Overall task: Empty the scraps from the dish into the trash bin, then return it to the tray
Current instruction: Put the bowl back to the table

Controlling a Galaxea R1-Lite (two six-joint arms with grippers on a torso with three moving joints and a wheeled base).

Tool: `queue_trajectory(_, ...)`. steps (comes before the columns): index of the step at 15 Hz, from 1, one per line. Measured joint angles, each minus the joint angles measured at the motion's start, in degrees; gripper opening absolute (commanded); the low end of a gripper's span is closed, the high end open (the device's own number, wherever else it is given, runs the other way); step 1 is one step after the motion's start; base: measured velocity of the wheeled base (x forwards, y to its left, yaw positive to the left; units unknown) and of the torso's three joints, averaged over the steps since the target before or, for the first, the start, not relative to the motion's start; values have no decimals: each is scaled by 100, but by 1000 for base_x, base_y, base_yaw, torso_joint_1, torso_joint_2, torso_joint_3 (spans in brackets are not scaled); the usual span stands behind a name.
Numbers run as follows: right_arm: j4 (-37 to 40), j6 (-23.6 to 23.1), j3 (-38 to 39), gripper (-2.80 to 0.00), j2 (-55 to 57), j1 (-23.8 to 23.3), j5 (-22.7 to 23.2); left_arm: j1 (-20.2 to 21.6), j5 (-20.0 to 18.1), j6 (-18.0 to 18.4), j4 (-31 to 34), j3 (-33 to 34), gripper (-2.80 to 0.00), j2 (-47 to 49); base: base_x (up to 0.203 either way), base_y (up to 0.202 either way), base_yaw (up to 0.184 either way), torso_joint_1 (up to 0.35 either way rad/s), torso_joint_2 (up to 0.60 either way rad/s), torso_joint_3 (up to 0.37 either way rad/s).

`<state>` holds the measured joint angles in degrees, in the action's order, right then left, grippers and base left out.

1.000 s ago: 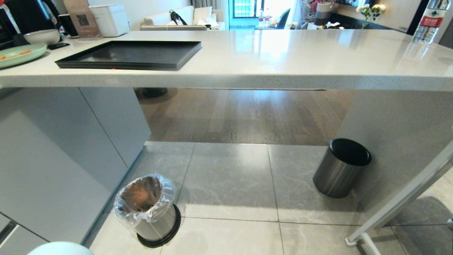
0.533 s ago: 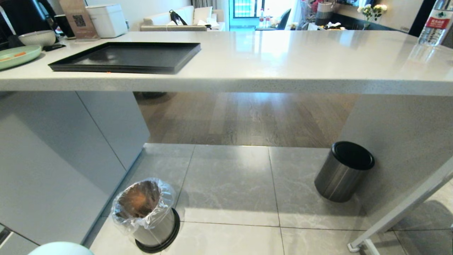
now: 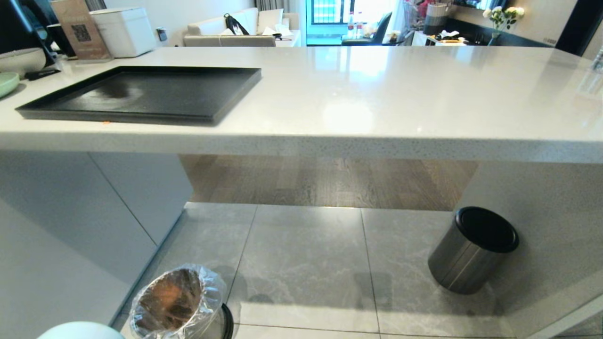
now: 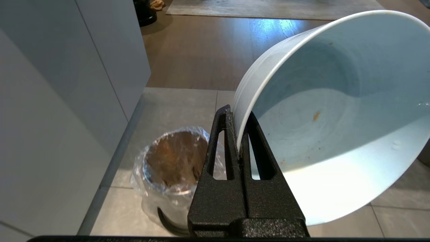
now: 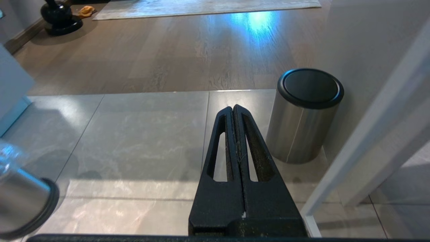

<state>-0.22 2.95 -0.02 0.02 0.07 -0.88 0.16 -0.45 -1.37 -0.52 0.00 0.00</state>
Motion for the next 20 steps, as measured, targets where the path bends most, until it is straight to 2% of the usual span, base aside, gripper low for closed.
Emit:
queue_trajectory(3, 1, 2, 0, -280, 0, 0, -4, 0, -2, -1, -3, 0, -280, 0, 169, 0, 1, 6, 2, 3)
queue_trajectory(20, 1, 5, 0, -280, 0, 0, -2, 0, 1, -1, 0, 0, -280, 0, 0, 0, 0, 0, 0, 0)
